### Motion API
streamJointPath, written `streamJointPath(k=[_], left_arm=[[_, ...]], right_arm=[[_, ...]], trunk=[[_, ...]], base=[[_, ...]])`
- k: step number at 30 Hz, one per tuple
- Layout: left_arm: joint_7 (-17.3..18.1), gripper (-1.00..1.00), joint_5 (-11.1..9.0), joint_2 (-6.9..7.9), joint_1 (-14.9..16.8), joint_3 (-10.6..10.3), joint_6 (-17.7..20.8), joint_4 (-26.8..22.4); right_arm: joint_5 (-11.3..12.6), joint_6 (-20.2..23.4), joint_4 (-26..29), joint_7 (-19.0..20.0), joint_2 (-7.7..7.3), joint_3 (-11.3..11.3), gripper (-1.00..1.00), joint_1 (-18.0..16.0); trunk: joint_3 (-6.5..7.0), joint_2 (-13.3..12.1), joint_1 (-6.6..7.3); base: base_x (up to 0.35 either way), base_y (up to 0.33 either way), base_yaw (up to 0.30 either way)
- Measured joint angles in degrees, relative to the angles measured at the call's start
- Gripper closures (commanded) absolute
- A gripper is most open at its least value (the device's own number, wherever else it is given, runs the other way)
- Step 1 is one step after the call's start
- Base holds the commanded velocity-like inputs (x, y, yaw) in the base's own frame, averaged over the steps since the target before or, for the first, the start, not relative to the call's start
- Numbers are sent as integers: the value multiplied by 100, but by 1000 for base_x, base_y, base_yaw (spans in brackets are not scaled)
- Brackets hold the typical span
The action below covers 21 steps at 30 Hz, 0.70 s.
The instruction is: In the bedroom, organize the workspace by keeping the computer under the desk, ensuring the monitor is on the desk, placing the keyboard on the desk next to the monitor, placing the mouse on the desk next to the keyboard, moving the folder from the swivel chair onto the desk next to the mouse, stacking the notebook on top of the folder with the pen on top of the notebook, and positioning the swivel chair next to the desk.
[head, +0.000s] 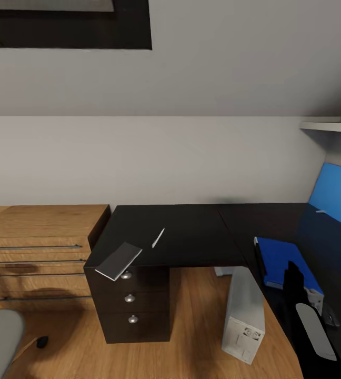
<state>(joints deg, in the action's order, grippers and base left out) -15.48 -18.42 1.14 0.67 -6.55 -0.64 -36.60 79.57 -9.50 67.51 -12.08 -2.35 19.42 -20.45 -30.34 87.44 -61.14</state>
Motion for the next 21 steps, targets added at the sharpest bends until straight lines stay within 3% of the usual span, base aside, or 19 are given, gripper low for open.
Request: streamJointPath(k=[7,14,21], left_arm=[[0,-100,-5,0,0,6,0,1],[0,-100,-17,1,0,24,-5,0],[0,-100,-17,0,0,26,-4,0]], right_arm=[[-2,7,2,9,9,-16,-100,0],[-16,1,10,9,9,-260,-100,0],[-18,0,10,9,9,-292,-100,0]], trunk=[[0,0,-1],[0,0,0],[0,0,0]], base=[[-84,0,0],[-9,0,0],[-1,0,0]])
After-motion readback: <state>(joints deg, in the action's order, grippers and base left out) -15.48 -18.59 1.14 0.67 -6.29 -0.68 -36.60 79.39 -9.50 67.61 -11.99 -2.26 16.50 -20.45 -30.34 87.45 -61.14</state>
